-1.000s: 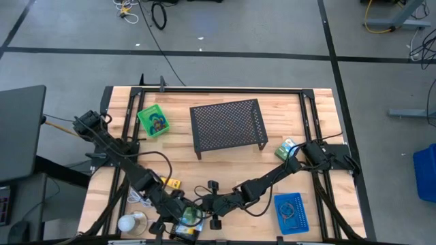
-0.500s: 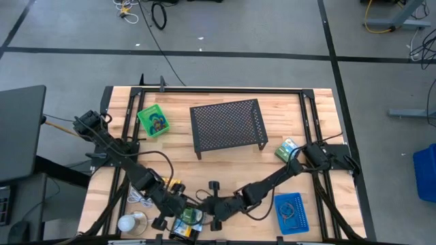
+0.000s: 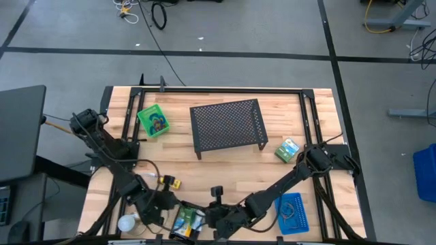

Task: Pick & Place Office Desk Supplies
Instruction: Put the yellow crayon box into the black bin

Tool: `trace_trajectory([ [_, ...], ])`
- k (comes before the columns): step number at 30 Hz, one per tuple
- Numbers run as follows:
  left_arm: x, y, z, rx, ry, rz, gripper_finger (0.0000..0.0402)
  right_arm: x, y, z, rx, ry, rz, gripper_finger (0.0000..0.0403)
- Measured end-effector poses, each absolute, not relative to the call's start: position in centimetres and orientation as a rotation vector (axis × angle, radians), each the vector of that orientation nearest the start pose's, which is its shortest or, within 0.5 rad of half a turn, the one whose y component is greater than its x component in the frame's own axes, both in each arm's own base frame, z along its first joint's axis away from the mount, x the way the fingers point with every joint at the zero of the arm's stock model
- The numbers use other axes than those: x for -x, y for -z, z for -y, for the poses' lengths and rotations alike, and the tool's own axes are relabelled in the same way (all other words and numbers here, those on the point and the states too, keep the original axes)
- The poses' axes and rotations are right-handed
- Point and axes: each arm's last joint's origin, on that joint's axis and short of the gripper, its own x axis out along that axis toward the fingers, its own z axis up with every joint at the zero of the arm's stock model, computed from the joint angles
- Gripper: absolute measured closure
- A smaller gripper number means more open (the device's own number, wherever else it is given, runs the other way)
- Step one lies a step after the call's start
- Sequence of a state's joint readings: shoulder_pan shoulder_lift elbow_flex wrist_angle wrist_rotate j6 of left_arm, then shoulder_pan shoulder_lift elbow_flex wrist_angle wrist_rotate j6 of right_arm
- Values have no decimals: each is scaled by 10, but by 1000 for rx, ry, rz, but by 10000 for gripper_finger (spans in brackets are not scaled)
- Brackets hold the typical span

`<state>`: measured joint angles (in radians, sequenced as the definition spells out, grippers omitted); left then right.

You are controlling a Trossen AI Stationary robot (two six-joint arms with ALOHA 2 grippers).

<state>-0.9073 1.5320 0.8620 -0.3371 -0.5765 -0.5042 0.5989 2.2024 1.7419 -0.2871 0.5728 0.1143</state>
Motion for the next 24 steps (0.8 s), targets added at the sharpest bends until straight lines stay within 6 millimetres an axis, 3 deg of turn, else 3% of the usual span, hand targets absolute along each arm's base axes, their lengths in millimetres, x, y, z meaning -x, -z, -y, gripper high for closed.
trace_trajectory([
  [6,-152,-186,204,-215,-45,-596,391,-430,-196,-232,322,28,-668,354],
  [10,-130,-185,193,-155,-49,-547,387,-447,-200,-211,271,-78,-643,304],
  [18,-105,-206,185,-137,-42,-392,363,-474,-228,-173,241,-147,-575,193],
  [22,-94,-217,178,-160,-83,-304,334,-488,-241,-147,140,-179,-578,174],
  [24,-90,-221,175,-161,-97,-273,314,-497,-234,-136,97,-202,-616,173],
])
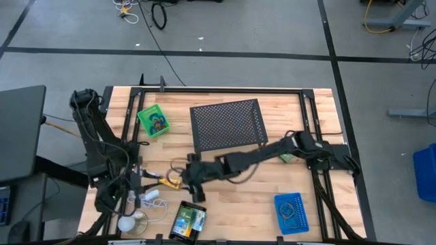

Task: Pick & Place Office Desk Supplies
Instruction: Put the yellow crayon box into the black bin

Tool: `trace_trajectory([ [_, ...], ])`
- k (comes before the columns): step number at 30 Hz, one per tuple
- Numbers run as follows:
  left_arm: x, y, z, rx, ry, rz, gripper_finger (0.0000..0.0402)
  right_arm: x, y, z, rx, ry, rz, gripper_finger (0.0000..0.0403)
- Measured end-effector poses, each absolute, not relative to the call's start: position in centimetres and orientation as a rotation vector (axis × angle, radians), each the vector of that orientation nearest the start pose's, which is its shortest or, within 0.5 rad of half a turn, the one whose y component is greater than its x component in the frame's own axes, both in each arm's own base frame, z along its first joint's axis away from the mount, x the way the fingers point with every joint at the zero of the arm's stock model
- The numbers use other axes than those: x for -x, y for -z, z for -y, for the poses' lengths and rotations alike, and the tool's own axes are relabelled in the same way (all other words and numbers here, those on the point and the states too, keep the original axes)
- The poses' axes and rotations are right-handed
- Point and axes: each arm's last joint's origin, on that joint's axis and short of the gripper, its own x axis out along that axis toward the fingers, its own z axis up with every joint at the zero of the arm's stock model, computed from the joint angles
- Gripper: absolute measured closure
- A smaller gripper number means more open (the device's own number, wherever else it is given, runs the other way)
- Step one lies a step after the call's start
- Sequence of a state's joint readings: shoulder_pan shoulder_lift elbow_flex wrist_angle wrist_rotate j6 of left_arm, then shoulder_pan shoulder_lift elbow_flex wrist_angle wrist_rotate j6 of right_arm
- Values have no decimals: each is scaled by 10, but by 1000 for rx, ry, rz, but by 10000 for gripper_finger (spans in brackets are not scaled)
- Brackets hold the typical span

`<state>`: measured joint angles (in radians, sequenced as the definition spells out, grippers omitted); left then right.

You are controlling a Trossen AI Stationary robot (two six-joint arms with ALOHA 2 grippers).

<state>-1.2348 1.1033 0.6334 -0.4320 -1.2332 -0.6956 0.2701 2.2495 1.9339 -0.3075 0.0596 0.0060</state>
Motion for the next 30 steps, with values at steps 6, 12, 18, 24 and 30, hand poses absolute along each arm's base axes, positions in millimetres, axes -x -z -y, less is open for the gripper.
trace_trajectory([
  [6,-82,-228,173,-190,-94,-221,254,-526,-205,-127,142,-233,-712,172],
  [12,-80,-229,172,-197,-95,-214,220,-551,-189,-117,98,-271,-710,172],
  [18,-82,-229,170,-149,-108,-220,218,-554,-178,-105,118,-243,-789,172],
  [24,-104,-219,165,-40,-61,-428,225,-538,-216,-126,257,-224,-749,172],
  [30,-123,-198,151,18,-79,-741,227,-512,-268,-165,369,-223,-650,172],
])
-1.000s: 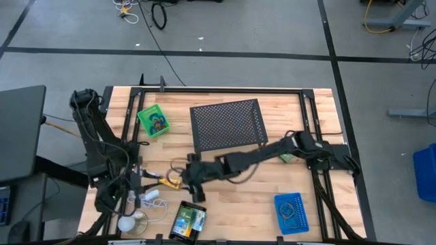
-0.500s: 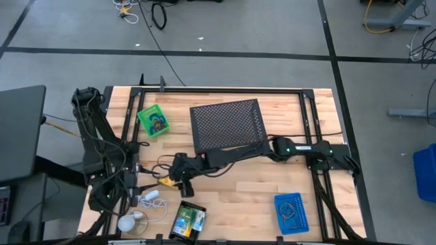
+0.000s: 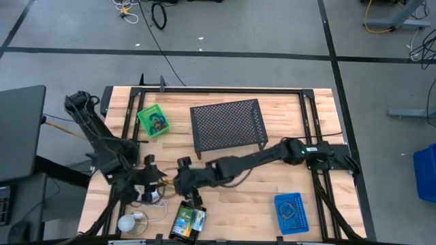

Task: Pick & Place Office Desk Supplies
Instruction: Put the yellow crayon box into the black bin

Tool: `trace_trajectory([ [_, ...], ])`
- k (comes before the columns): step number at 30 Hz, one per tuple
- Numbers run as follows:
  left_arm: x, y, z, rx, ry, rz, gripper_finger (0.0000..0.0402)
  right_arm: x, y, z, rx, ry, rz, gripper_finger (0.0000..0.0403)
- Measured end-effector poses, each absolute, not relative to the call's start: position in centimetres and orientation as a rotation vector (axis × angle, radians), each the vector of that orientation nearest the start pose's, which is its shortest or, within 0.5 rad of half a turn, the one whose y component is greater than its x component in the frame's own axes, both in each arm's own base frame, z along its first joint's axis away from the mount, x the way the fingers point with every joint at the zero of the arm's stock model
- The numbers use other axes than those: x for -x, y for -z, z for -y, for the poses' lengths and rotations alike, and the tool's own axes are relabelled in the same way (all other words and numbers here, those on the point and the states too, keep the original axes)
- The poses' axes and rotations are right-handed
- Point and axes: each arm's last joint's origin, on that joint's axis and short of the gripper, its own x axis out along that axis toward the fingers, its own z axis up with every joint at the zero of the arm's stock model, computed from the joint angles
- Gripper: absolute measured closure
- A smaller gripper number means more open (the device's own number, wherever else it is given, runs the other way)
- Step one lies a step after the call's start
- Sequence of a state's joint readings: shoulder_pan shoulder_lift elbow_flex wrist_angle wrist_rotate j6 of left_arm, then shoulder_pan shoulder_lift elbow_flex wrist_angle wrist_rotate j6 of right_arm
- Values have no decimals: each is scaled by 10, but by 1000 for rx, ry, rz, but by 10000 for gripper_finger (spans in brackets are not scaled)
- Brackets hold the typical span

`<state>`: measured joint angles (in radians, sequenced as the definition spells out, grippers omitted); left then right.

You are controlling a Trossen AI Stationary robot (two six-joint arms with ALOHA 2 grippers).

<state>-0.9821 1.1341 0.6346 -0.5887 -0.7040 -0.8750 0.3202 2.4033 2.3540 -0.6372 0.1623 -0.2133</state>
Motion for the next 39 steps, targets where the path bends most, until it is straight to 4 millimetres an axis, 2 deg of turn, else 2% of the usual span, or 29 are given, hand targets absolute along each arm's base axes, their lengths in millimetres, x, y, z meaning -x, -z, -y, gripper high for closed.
trace_trajectory([
  [6,-132,-181,145,62,-74,-1000,220,-480,-297,-204,498,-136,-620,172],
  [14,-152,-149,143,12,-94,-1225,205,-456,-293,-229,497,-51,-705,172],
  [20,-165,-135,136,-30,-95,-1287,190,-445,-287,-242,500,-14,-742,172],
  [26,-177,-127,132,-52,-26,-1322,188,-441,-285,-244,487,2,-759,172],
  [30,-181,-127,128,-40,-43,-1315,229,-439,-284,-246,486,3,-767,172],
  [37,-182,-130,128,-36,-69,-1268,368,-439,-284,-245,476,13,-774,172],
  [39,-181,-130,129,-59,-98,-1240,369,-439,-284,-245,468,19,-775,172],
])
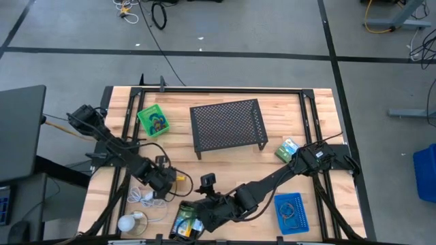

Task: Pick & Place Office Desk Supplies
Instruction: Put the yellow crayon box into the black bin

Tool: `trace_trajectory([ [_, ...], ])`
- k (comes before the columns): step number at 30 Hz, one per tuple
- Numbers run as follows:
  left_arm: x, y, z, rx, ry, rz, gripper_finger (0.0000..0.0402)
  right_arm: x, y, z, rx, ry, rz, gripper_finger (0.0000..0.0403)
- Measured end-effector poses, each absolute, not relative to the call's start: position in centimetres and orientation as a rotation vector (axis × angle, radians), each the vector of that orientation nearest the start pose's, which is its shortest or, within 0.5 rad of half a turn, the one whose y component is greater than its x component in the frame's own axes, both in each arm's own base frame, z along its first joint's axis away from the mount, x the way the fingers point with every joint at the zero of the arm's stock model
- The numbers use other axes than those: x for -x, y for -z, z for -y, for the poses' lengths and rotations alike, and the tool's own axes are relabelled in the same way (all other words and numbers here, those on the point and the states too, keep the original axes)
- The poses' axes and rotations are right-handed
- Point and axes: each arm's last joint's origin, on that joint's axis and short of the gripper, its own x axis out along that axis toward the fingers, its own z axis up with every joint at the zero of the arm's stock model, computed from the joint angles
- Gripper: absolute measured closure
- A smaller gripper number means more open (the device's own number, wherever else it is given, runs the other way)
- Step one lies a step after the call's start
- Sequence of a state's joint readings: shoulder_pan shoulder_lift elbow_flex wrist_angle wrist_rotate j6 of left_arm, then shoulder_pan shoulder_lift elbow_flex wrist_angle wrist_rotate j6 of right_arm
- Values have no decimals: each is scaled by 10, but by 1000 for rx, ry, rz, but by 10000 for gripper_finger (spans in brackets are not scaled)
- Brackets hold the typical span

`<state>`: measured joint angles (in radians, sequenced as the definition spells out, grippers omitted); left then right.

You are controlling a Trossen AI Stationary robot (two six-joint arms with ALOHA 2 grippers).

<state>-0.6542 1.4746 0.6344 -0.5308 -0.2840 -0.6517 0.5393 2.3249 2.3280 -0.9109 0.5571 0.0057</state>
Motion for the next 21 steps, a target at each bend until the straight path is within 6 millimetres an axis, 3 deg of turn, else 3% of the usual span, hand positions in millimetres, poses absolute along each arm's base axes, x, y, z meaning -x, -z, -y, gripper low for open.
trace_trajectory([
  [5,-176,-134,134,-78,-140,-1174,369,-438,-284,-246,455,21,-773,172],
  [9,-169,-150,143,-66,-155,-1047,369,-439,-284,-247,434,21,-769,172],
  [18,-136,-186,168,-25,-70,-749,369,-451,-232,-247,424,-48,-709,172],
  [21,-128,-189,176,-22,-39,-693,369,-452,-238,-243,397,-80,-604,173],
])
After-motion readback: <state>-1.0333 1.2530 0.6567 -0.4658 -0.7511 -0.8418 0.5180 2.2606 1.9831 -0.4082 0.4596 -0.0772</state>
